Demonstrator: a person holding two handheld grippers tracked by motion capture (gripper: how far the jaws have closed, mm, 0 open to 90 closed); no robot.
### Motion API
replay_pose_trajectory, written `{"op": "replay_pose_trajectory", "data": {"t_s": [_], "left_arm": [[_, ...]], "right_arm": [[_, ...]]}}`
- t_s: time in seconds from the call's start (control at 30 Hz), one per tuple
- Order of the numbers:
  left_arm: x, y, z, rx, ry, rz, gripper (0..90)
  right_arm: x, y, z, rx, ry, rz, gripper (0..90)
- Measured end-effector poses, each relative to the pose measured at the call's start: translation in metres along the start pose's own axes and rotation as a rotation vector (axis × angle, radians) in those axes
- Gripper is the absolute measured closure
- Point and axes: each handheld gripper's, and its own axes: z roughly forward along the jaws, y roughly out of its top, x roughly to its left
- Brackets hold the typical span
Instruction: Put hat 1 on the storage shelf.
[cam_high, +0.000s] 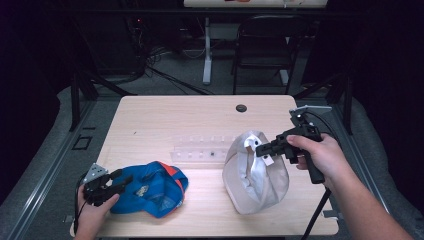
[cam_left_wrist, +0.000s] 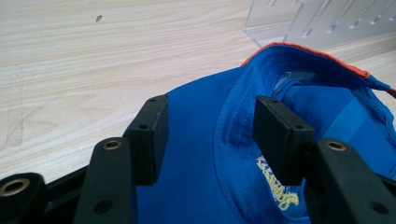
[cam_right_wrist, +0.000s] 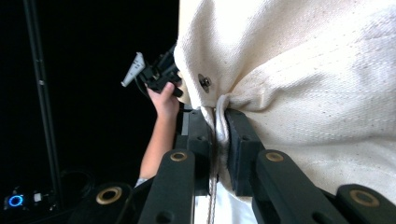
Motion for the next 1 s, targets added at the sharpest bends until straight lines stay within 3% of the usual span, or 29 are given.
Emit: {"op": "replay_pose_trajectory", "data": {"t_s": [0.17, 0.3, 0.4, 0.47, 0.5, 0.77, 1.0], "left_arm": [[-0.001, 0.000, 0.001, -0.011, -0.008, -0.006, 46.3], [-0.001, 0.001, -0.001, -0.007, -0.016, 0.012, 49.7], [-0.003, 0.003, -0.004, -0.009, -0.036, 0.015, 57.6], [-0.003, 0.003, -0.004, -0.009, -0.039, 0.016, 58.6], [-0.004, 0.004, -0.005, 0.005, -0.040, 0.025, 59.3], [-0.012, 0.005, -0.002, -0.015, -0.004, 0.053, 51.8], [-0.022, 0.011, -0.006, -0.043, -0.038, 0.049, 47.2]], "right_arm": [[0.010, 0.007, -0.004, -0.028, 0.033, 0.000, 81.8], [0.023, 0.015, -0.003, -0.043, 0.067, -0.015, 81.8], [0.034, 0.021, 0.001, -0.055, 0.068, -0.028, 81.8], [0.037, 0.023, 0.002, -0.051, 0.065, -0.038, 81.7], [0.046, 0.027, 0.004, -0.064, 0.064, -0.042, 81.7], [0.071, 0.044, 0.013, -0.092, 0.044, -0.057, 81.7], [0.081, 0.059, 0.023, -0.111, 0.051, -0.051, 81.6]]}}
